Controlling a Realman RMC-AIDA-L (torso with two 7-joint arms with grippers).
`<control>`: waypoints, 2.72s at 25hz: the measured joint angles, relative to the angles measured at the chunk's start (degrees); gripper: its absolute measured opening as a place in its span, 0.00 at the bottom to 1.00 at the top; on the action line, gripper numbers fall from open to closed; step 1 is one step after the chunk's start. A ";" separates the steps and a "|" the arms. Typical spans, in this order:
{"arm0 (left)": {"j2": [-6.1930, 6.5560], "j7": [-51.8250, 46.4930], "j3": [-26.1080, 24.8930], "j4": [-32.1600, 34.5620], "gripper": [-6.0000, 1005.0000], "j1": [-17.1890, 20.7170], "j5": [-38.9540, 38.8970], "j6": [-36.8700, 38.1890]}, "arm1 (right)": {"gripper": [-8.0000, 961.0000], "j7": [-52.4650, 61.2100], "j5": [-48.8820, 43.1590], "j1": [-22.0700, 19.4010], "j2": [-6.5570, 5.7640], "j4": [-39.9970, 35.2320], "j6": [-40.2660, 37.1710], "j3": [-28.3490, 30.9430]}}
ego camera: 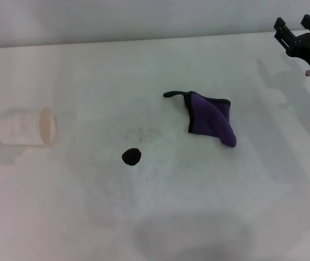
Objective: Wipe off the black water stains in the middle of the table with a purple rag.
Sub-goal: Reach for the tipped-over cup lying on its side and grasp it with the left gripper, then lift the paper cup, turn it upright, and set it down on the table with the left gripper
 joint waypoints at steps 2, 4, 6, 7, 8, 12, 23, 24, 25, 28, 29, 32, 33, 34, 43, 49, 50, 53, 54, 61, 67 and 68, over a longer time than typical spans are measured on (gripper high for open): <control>-0.66 0.23 0.07 -0.04 0.88 -0.06 0.63 0.87 | 0.76 0.00 0.00 0.15 0.00 -0.04 -0.32 -0.13; -1.20 0.41 0.43 -0.25 0.88 -0.12 1.28 1.85 | 0.76 0.00 0.00 0.15 0.00 -0.03 -0.41 -0.20; -1.55 0.51 1.23 -0.81 0.88 -0.12 1.71 3.30 | 0.76 0.00 0.01 0.15 0.00 -0.03 -0.43 -0.17; -2.05 0.54 2.73 -1.73 0.88 0.04 1.98 5.66 | 0.76 0.00 0.00 -0.03 0.00 -0.07 -0.44 0.03; -2.28 0.55 3.29 -2.16 0.88 0.13 2.03 6.72 | 0.76 0.00 0.01 -0.10 0.00 -0.08 -0.44 0.09; -2.94 0.64 4.56 -4.01 0.88 0.23 2.15 9.79 | 0.76 0.00 0.00 -0.18 0.00 -0.14 -0.44 0.21; -4.40 4.42 5.25 -10.81 0.88 -0.17 2.05 19.11 | 0.76 0.00 0.50 -0.27 0.00 0.13 -0.43 0.23; -4.49 4.64 5.25 -11.29 0.88 -0.21 2.04 19.52 | 0.76 0.00 0.50 -0.27 0.00 0.13 -0.43 0.23; -4.54 4.85 5.27 -11.89 0.88 -0.28 2.02 20.06 | 0.76 0.00 0.59 -0.27 0.00 0.06 -0.43 0.23; -4.59 5.43 5.30 -13.20 0.88 -0.43 2.01 21.21 | 0.76 0.00 0.64 -0.22 0.00 -0.09 -0.43 0.24; -4.60 5.60 5.30 -13.75 0.88 -0.55 2.00 21.58 | 0.76 0.00 0.65 -0.24 0.00 -0.11 -0.43 0.24; -4.63 5.84 5.30 -15.30 0.88 -1.03 1.98 22.56 | 0.76 0.00 0.67 -0.36 0.00 -0.11 -0.43 0.23; -4.63 5.84 5.30 -15.30 0.88 -1.03 1.98 22.56 | 0.76 0.00 0.68 -0.37 0.00 -0.11 -0.43 0.23; -4.78 5.97 5.28 -17.37 0.88 -1.56 1.94 24.63 | 0.76 0.00 0.69 -0.37 0.00 -0.13 -0.43 0.24; -5.04 7.40 5.28 -18.82 0.88 -1.35 -0.27 27.43 | 0.76 0.00 0.71 -0.35 0.00 -0.17 -0.43 0.23; -5.14 7.40 5.30 -19.27 0.88 -1.29 -0.28 28.16 | 0.76 0.00 0.71 -0.33 0.00 -0.13 -0.43 0.23; -5.16 7.40 5.30 -19.29 0.88 -1.25 -0.28 28.35 | 0.76 0.00 0.70 -0.34 0.00 -0.11 -0.43 0.24; -5.23 7.40 5.30 -19.36 0.87 -1.18 -0.28 28.72 | 0.76 0.00 0.70 -0.37 0.00 -0.08 -0.43 0.23; -5.23 7.40 5.30 -19.36 0.87 -1.17 -0.28 28.77 | 0.76 0.00 0.71 -0.37 0.00 -0.08 -0.44 0.23; -5.32 7.46 5.30 -19.41 0.82 -1.10 -0.34 28.85 | 0.76 -0.15 0.70 -0.35 0.00 -0.14 -0.52 0.23; -5.40 7.45 5.30 -19.42 0.79 -1.09 -1.58 29.42 | 0.76 -0.11 0.70 -0.41 0.01 -0.17 -0.53 0.23; -5.41 7.45 5.30 -19.42 0.79 -1.09 -2.27 29.80 | 0.76 -0.11 0.70 -0.42 0.00 -0.17 -0.53 0.23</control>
